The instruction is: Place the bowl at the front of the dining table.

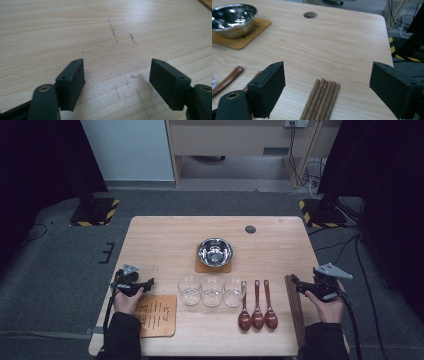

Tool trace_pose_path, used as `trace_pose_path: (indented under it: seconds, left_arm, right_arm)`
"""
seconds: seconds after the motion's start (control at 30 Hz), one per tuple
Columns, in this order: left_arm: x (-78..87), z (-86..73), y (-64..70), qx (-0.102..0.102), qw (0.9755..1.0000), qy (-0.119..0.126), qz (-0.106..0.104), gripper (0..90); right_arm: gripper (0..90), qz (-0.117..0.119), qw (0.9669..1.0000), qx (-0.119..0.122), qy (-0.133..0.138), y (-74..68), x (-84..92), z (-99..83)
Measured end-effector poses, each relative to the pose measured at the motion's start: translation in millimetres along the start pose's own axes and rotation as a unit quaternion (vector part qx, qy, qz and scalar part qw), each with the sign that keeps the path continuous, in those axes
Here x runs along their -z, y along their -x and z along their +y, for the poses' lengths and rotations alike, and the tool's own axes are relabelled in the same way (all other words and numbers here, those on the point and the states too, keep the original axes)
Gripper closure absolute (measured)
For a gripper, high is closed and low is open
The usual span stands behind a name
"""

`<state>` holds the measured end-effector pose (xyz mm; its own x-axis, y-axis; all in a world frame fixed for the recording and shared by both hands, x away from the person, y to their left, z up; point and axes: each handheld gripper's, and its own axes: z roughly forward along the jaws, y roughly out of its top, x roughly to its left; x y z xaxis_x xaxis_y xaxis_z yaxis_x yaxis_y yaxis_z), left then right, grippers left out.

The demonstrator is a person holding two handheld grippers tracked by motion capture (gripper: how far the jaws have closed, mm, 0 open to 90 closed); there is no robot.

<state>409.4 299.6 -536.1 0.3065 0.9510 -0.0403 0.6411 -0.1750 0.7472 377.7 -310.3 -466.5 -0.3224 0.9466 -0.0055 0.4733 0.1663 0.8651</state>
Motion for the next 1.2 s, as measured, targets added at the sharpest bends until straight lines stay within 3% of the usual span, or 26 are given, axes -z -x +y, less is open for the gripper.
trace_pose_path:
  seconds: [0.2,0.33,0.57,0.83,1.07,1.2]
  left_arm:
    - [-1.3,0.0,2.6,-0.007,1.0,-0.001,0.006,25.5]
    - [-2.7,0.4,5.7,-0.017,0.9996,-0.009,0.022,22.0]
    - [-4.0,0.8,5.0,-0.005,0.9993,-0.018,0.033,12.8]
    - [-5.9,1.2,4.4,-0.002,0.999,-0.032,0.033,1.3]
    - [-6.0,1.1,4.5,-0.002,0.9989,-0.033,0.033,0.0]
    - [-6.1,1.1,4.5,-0.002,0.9989,-0.033,0.033,0.0]
  right_arm:
    - [13.4,0.022,0.9996,0.01,0.013,-14.2,6.1,9.4]
    - [13.3,0.034,0.9993,0.013,0.012,-20.0,6.2,11.6]
    - [13.3,0.052,0.9981,0.028,0.013,-32.2,9.0,16.8]
    - [13.3,0.074,0.9965,0.034,0.016,-42.3,13.4,21.0]
    - [12.5,0.078,0.9962,0.04,-0.002,-47.1,9.5,17.5]
    - [12.2,0.067,0.9969,0.041,-0.008,-51.0,6.7,12.9]
